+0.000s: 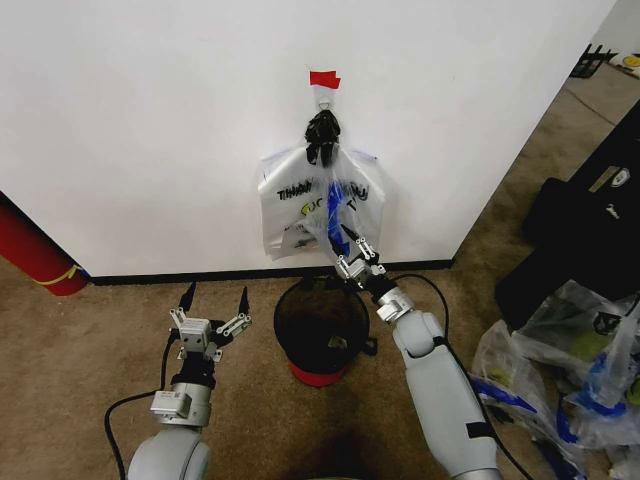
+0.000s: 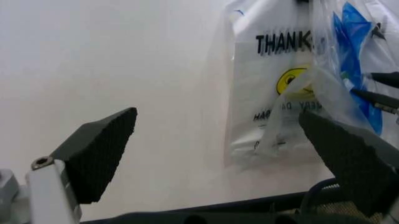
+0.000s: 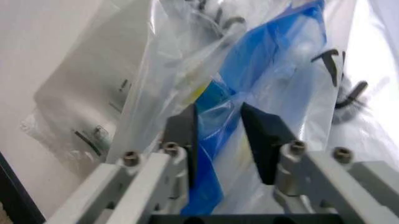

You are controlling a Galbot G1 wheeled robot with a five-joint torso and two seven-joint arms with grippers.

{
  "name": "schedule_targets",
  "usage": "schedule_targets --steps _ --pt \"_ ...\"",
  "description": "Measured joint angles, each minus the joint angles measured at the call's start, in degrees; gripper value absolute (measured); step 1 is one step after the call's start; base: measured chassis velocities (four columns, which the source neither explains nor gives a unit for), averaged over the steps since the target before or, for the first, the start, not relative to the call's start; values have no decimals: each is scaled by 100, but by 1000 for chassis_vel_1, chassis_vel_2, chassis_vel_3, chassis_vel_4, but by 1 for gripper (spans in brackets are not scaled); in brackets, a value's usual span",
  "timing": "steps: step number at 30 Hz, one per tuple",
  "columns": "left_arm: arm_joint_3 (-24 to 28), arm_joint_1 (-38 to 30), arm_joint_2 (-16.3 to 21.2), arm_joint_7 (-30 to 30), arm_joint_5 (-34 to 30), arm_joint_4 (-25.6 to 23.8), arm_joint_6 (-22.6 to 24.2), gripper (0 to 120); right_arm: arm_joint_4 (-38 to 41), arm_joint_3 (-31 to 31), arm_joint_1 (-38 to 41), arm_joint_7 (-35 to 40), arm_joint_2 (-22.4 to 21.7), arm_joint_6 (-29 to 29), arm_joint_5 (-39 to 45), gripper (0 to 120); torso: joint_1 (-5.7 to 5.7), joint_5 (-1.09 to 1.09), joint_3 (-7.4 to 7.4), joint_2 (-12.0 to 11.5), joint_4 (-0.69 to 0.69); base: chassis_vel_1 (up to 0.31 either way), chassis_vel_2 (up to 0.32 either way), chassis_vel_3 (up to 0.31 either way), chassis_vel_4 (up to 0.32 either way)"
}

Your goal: Pick up the garbage bag from the wall and place it over the trash bin.

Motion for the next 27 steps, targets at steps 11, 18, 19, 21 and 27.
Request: schedule_targets --steps 11,18,19,21,27 --pt "29 -30 61 0 4 2 23 100 -20 -141 -42 53 -53 -344 1229 0 0 0 0 0 0 0 0 0 0" --pt "5 -32 100 -7 -31 1 24 100 248 -396 -231 -115 -146 -558 2710 0 0 1 0 0 0 0 0 0 0" --pt "-5 -32 104 -10 -44 -2 24 100 374 -465 -302 -220 -165 -622 3151 0 0 0 0 0 0 0 0 0 0" --pt "-23 -29 112 -14 -78 -7 20 100 807 -579 -525 -470 -198 -874 4378 0 0 1 0 0 0 0 0 0 0" --pt "9 -77 106 -15 -95 -2 7 100 1634 -596 -924 -754 -230 -1516 6501 0 0 0 -1 0 0 0 0 0 0"
